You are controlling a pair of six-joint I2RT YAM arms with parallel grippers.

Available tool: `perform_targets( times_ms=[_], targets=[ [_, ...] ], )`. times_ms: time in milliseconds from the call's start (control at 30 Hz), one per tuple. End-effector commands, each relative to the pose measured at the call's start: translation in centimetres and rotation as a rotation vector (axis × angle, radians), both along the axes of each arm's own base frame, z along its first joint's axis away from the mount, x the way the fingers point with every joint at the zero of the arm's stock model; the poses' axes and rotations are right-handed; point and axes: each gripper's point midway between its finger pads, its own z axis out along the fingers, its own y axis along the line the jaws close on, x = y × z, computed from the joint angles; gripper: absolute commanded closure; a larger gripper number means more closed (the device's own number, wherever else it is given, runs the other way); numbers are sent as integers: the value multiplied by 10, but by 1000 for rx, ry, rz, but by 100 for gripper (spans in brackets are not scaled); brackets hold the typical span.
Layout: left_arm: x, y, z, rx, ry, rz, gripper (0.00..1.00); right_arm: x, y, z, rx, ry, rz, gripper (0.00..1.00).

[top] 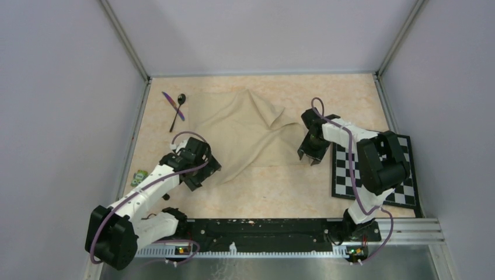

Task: Fold the napkin into a case and place the utensils inside
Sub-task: Pick up the crumpled napkin from the center of the board.

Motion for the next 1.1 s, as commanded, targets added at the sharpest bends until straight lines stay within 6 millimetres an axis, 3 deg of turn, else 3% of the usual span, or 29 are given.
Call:
perform_targets(
  times_ms=[0, 67, 167, 367, 433, 467, 733, 1067],
  targets=[
    [-1, 6, 1, 17, 27, 86, 1, 0, 2, -3, 23, -10, -88, 52],
    [-4, 8, -1, 20, 51, 117, 1, -3, -1, -5, 7, -1, -122, 54],
    [-7, 9, -4, 24, 89, 150, 1, -3, -4, -7, -3, -1, -165, 68],
    [-8, 9, -11, 37, 124, 176, 2, 2, -5, 0, 14, -75, -205, 80],
    [-10, 12, -16, 53, 144, 193, 3, 4, -9, 6, 13, -115, -211, 97],
    [-12, 14, -20, 64, 160, 204, 4, 4, -10, 10, 13, -131, -213, 100],
    [-22, 26, -35, 159, 270, 314, 19, 9, -17, 35, 21, -258, -209, 100],
    [-24, 40, -49, 216, 253, 372, 26, -1, -11, 30, 74, -253, -171, 100]
  ],
)
